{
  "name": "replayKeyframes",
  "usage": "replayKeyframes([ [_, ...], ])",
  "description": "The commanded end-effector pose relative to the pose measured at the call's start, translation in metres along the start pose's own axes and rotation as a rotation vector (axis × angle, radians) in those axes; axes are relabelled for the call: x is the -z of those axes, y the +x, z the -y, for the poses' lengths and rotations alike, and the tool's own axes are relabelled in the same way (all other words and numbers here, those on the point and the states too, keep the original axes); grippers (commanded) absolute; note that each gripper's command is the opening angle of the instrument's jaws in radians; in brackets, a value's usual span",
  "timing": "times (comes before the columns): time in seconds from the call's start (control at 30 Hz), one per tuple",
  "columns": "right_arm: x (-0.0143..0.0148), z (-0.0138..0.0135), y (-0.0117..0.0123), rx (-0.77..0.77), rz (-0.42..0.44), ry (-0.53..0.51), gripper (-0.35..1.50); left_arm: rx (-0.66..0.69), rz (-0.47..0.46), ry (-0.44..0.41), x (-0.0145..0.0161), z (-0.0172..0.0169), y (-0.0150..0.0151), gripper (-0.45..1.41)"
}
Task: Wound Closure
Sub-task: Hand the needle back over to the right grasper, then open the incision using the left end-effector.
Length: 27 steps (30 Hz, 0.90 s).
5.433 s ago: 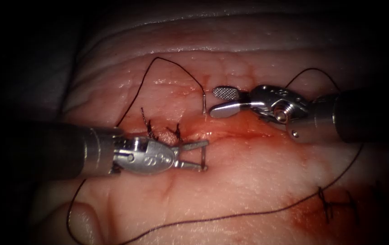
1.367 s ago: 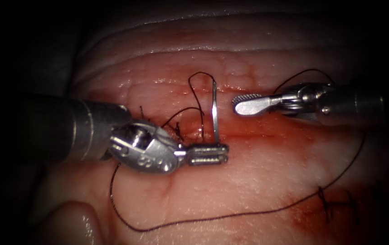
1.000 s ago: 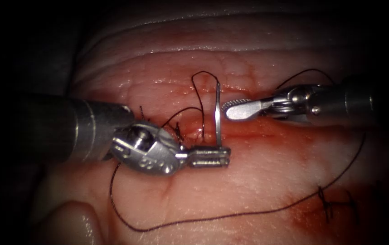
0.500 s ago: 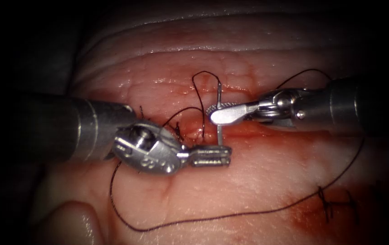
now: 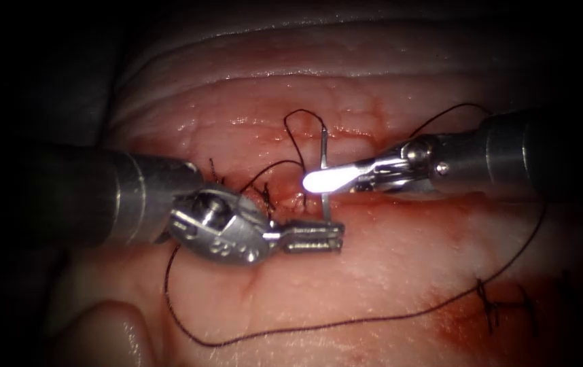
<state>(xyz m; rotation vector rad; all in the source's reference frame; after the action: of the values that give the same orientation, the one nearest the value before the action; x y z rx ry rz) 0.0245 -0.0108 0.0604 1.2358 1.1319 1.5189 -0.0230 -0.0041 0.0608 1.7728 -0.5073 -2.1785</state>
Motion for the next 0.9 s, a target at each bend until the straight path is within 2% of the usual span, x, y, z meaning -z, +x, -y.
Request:
replayKeyframes([
  [0.03,-0.0007,-0.0005,-0.0002,0.003,-0.012,-0.017,-0.35,0.000,-0.001,0.000,-0.0006,-0.0003,-0.0003,-0.45],
  [0.2,-0.0006,-0.0005,0.0001,0.007,-0.020,-0.028,-0.35,-0.006,0.000,-0.006,-0.0007,-0.0003,-0.0001,-0.45],
  [0.23,-0.0005,-0.0006,0.0001,0.007,-0.020,-0.028,-0.35,0.013,0.000,-0.009,-0.0007,-0.0002,-0.0001,-0.06],
  [0.27,-0.0004,-0.0006,0.0001,0.007,-0.019,-0.028,-0.35,0.032,-0.002,-0.008,-0.0007,-0.0001,-0.0001,0.44],
  [0.3,-0.0003,-0.0006,0.0002,0.006,-0.019,-0.028,-0.35,0.068,-0.005,-0.008,-0.0006,0.0000,-0.0001,0.78],
  [0.33,-0.0002,-0.0006,0.0004,0.011,-0.024,-0.032,-0.35,0.118,-0.009,-0.008,-0.0005,0.0002,-0.0001,0.93],
  [0.43,0.0003,-0.0007,0.0010,0.054,-0.047,-0.029,-0.35,0.207,0.008,0.008,-0.0001,0.0008,-0.0003,1.18],
  [0.47,0.0005,-0.0007,0.0012,0.076,-0.058,-0.029,-0.35,0.250,0.018,0.016,0.0001,0.0009,-0.0004,1.21],
  [0.53,0.0010,-0.0008,0.0018,0.125,-0.091,-0.031,-0.35,0.307,0.036,0.024,0.0005,0.0011,-0.0006,1.15],
  [0.57,0.0013,-0.0009,0.0021,0.159,-0.107,-0.033,-0.35,0.355,0.042,0.028,0.0008,0.0012,-0.0009,0.89],
  [0.6,0.0015,-0.0010,0.0023,0.182,-0.113,-0.033,-0.35,0.421,0.049,0.034,0.0010,0.0012,-0.0011,0.41],
  [0.63,0.0017,-0.0010,0.0024,0.199,-0.120,-0.034,-0.35,0.474,0.064,0.034,0.0012,0.0011,-0.0013,0.17],
  [0.7,0.0021,-0.0012,0.0027,0.252,-0.130,-0.042,-0.35,0.538,0.105,-0.031,0.0014,0.0010,-0.0020,-0.15],
  [0.73,0.0022,-0.0013,0.0027,0.264,-0.139,-0.040,-0.35,0.561,0.124,-0.060,0.0014,0.0010,-0.0022,-0.23],
  [0.77,0.0024,-0.0013,0.0028,0.281,-0.147,-0.033,-0.35,0.571,0.142,-0.090,0.0015,0.0009,-0.0025,-0.23],
  [0.83,0.0025,-0.0012,0.0029,0.321,-0.161,-0.026,-0.35,0.605,0.166,-0.119,0.0014,0.0009,-0.0031,-0.33],
  [0.87,0.0026,-0.0011,0.0030,0.343,-0.172,-0.019,-0.35,0.622,0.183,-0.131,0.0013,0.0009,-0.0035,-0.45],
  [0.9,0.0027,-0.0011,0.0031,0.359,-0.179,-0.015,-0.35,0.627,0.201,-0.134,0.0013,0.0009,-0.0038,-0.45],
])
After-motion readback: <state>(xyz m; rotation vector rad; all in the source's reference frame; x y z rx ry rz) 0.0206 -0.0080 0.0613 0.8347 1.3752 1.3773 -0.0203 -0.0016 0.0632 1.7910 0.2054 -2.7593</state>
